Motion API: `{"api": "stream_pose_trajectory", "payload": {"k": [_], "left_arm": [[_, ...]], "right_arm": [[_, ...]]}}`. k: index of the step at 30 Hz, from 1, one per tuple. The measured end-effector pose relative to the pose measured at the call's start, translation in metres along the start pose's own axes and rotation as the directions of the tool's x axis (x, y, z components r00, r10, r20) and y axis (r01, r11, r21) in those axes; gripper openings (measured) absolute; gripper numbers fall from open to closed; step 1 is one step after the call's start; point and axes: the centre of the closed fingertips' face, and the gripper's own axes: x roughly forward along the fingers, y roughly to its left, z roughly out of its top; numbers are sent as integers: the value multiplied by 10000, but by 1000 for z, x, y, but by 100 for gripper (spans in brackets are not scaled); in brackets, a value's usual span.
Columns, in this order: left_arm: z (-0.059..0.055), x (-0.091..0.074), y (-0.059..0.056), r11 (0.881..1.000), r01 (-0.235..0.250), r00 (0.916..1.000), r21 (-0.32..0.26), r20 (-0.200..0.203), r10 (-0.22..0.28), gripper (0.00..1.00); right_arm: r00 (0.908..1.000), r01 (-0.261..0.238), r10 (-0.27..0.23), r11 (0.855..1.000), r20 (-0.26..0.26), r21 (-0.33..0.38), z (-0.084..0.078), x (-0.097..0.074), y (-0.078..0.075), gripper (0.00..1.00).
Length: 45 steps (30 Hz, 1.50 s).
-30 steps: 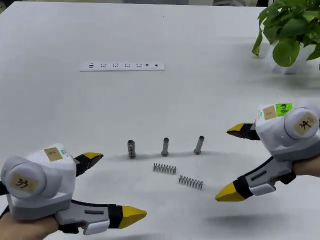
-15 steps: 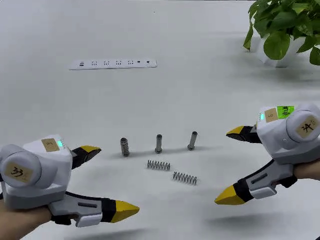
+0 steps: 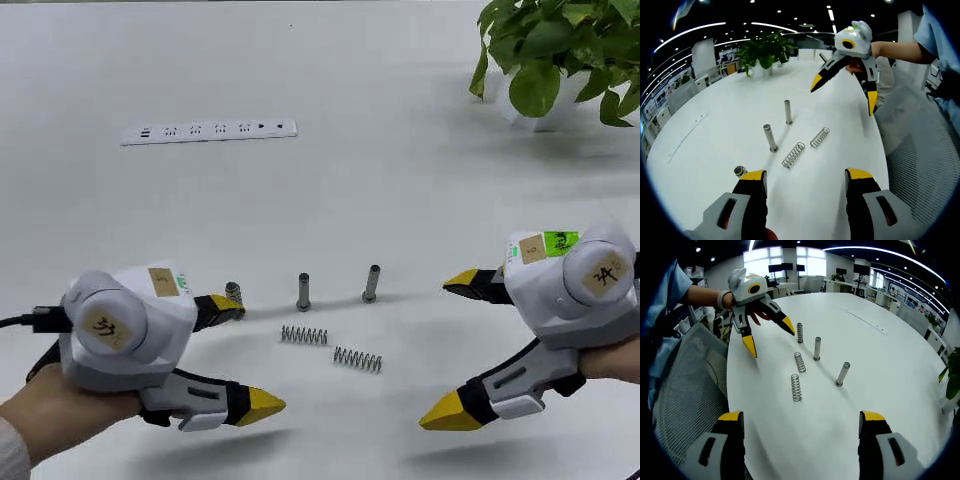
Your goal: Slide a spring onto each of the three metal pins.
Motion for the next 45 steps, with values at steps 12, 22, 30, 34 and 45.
{"api": "stream_pose_trajectory", "payload": {"k": [12,22,30,34,45], "left_arm": [[4,29,14,9991,40,9967,416,-812,-6,44],[-5,41,22,9997,-140,9914,189,-1295,163,31],[-5,45,16,9996,88,9897,270,-1428,-48,27],[-6,43,18,9998,-6,9878,190,-1559,36,22],[-8,42,19,9978,55,9846,667,-1745,63,13]], "right_arm": [[9998,-206,205,9988,32,442,-9,0,16,97],[9992,-351,337,9968,207,722,-11,1,23,96],[9992,-353,336,9958,217,849,-12,-1,25,95],[9992,-345,326,9956,227,873,-13,-2,25,95],[9990,-416,398,9954,226,862,-9,1,30,95]]}}
